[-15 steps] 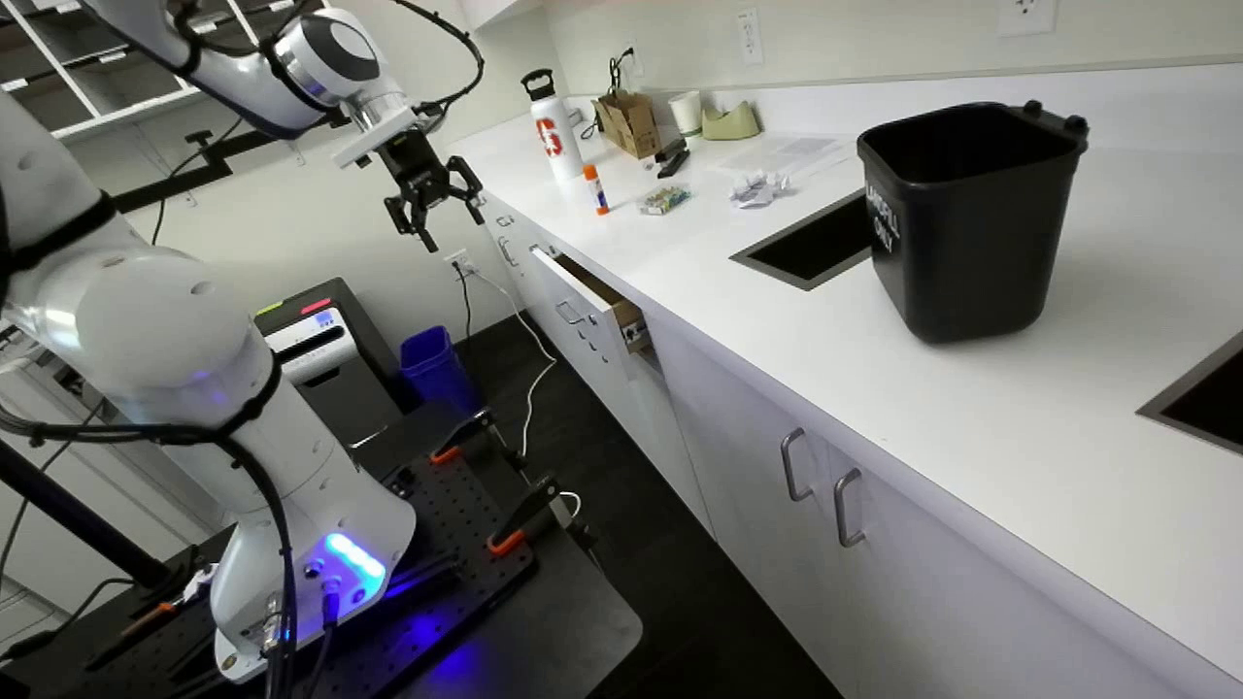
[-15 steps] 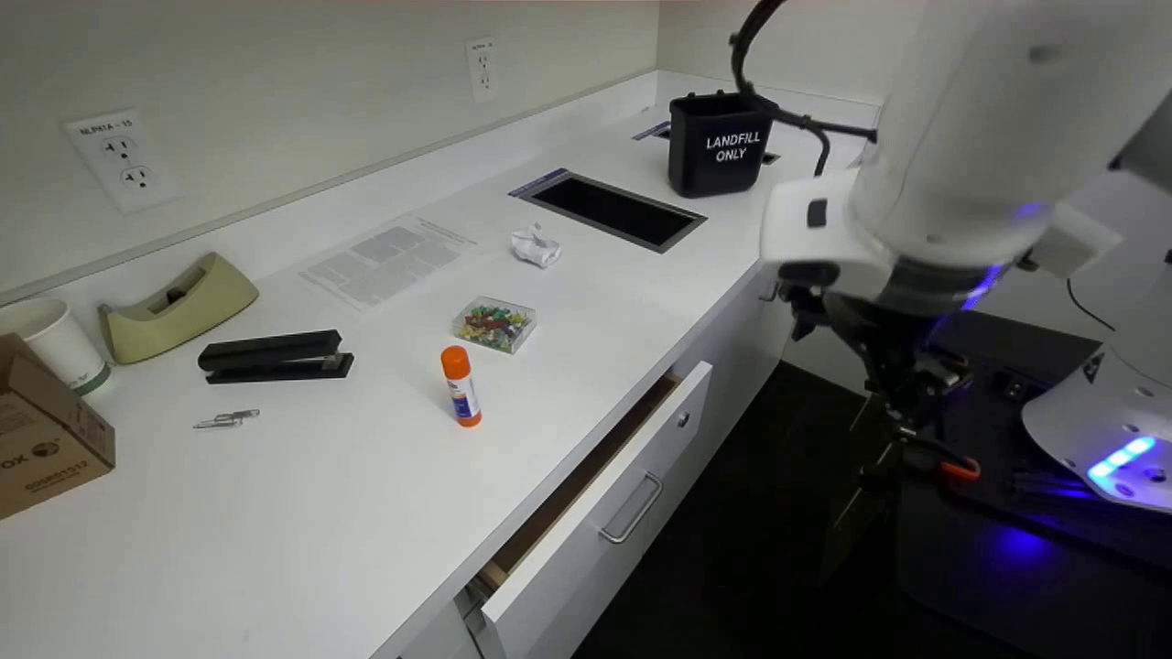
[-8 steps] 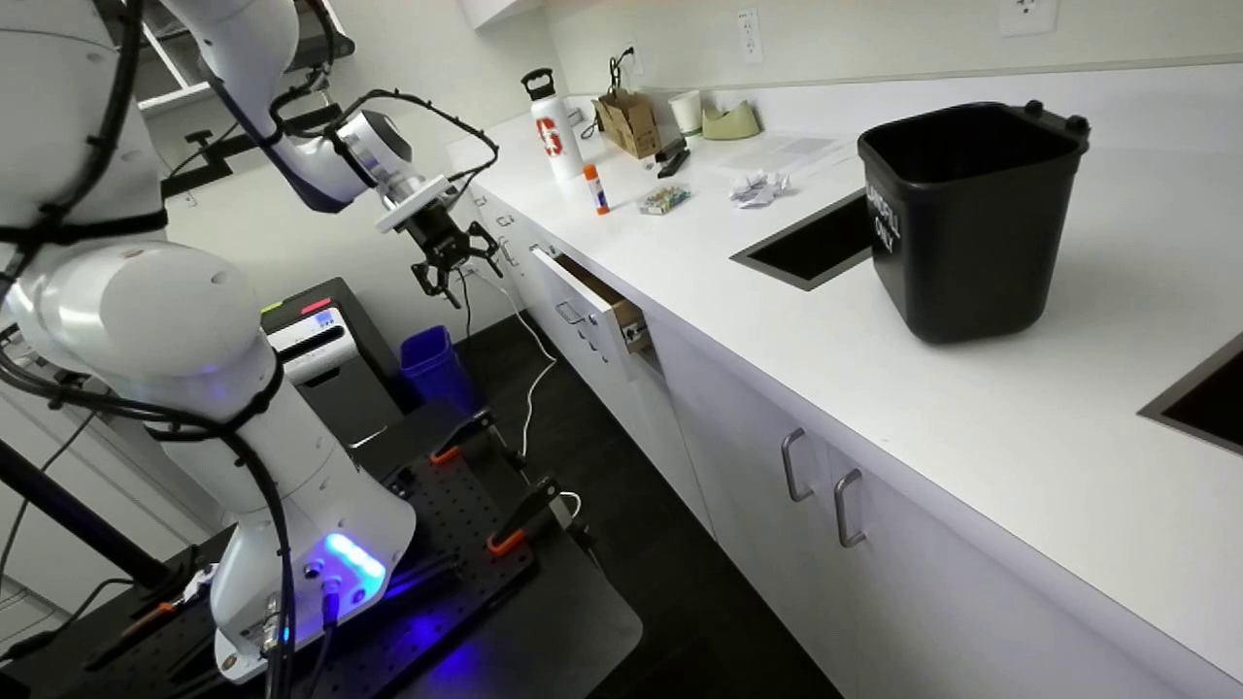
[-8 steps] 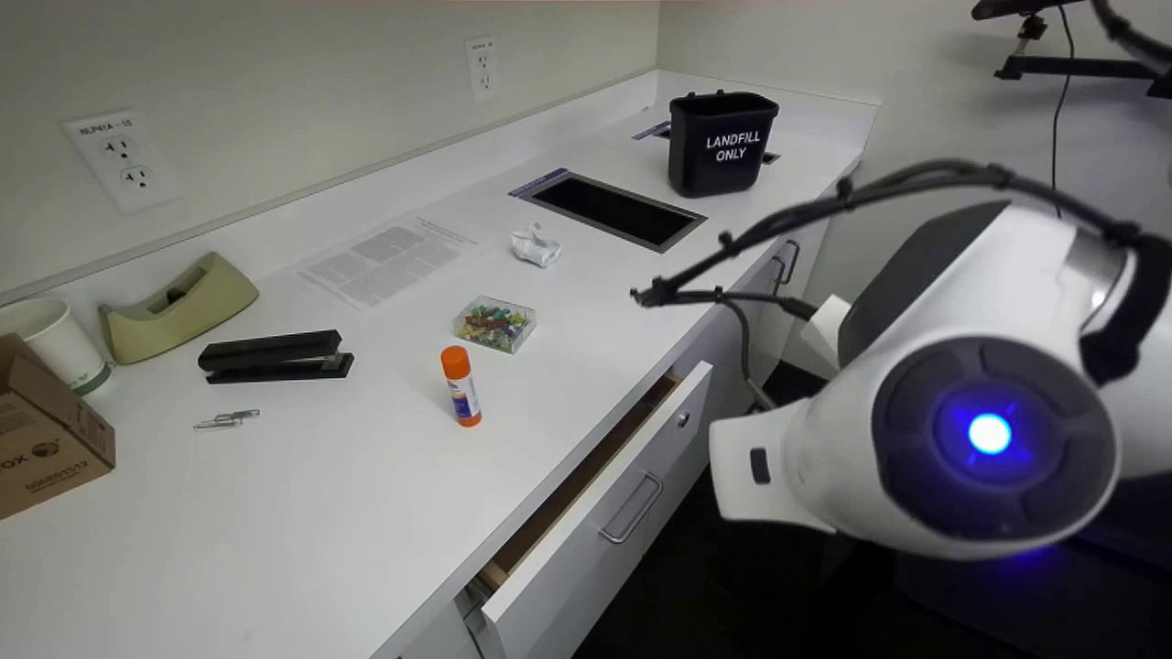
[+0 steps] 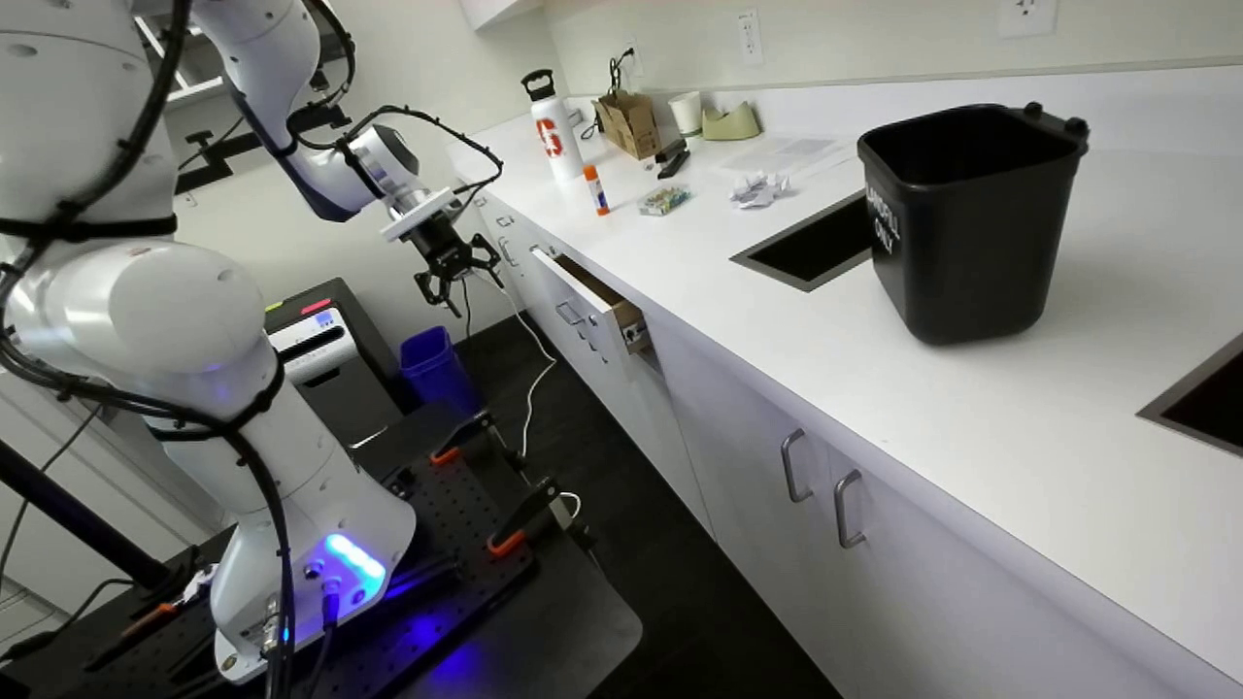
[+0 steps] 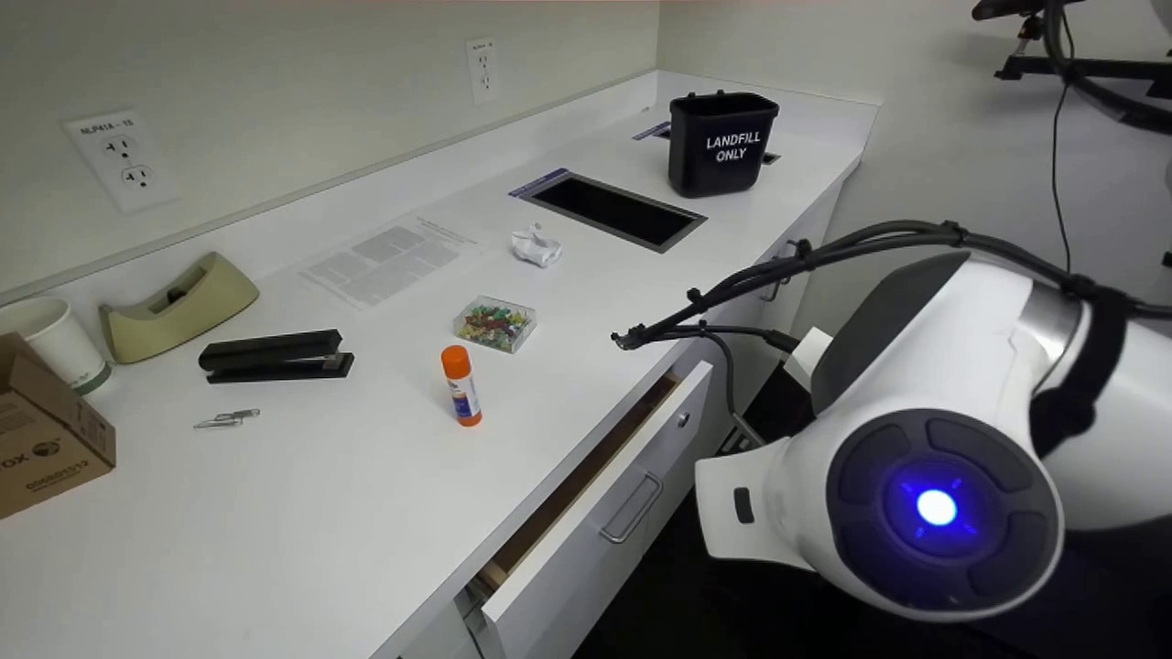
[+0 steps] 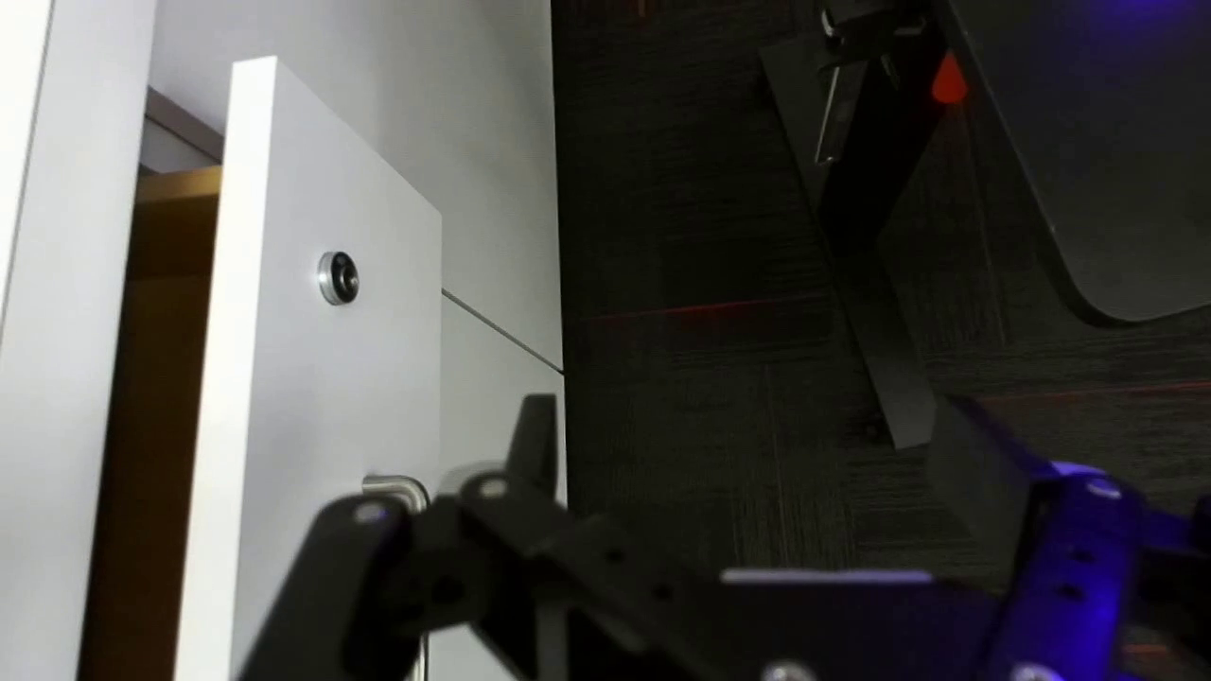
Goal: Open the drawer fully
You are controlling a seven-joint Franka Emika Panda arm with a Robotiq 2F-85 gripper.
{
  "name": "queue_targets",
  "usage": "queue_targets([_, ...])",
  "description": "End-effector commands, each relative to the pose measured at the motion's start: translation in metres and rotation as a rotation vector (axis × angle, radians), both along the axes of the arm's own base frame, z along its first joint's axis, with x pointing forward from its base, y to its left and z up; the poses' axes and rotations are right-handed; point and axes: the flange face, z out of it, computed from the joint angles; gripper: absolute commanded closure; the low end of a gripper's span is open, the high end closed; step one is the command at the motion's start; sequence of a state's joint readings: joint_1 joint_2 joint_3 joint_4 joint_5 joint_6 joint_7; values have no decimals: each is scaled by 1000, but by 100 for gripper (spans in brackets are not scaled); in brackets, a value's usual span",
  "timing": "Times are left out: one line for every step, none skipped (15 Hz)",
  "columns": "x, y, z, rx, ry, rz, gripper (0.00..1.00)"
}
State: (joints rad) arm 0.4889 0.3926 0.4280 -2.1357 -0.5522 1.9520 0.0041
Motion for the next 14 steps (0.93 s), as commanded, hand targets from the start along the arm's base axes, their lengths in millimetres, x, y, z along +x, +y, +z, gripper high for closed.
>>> queue_targets([-7,13,-23,-98,-67,66,0])
queue_targets([-12,19,-37,-114,-93,102,0])
queue_targets([-17,26,-53,-126,-130,135,0])
queue_targets([-23,33,-67,-138,-163,166,0])
queue_targets([-30,43,-84,-141,-198,194,0])
queue_targets([-35,51,-98,-146,-242,213,0])
queue_targets([-40,59,-112,-146,-289,225,0])
queue_targets([-42,65,-126,-139,-356,214,0])
queue_targets([-42,69,-139,-131,-417,197,0])
queue_targets([-40,70,-151,-121,-463,165,0])
queue_targets([-38,68,-162,-116,-510,136,0])
queue_targets([-35,65,-171,-106,-554,104,0])
queue_targets([-31,62,-178,-105,-602,74,0])
queue_targets([-26,58,-183,-104,-650,46,0])
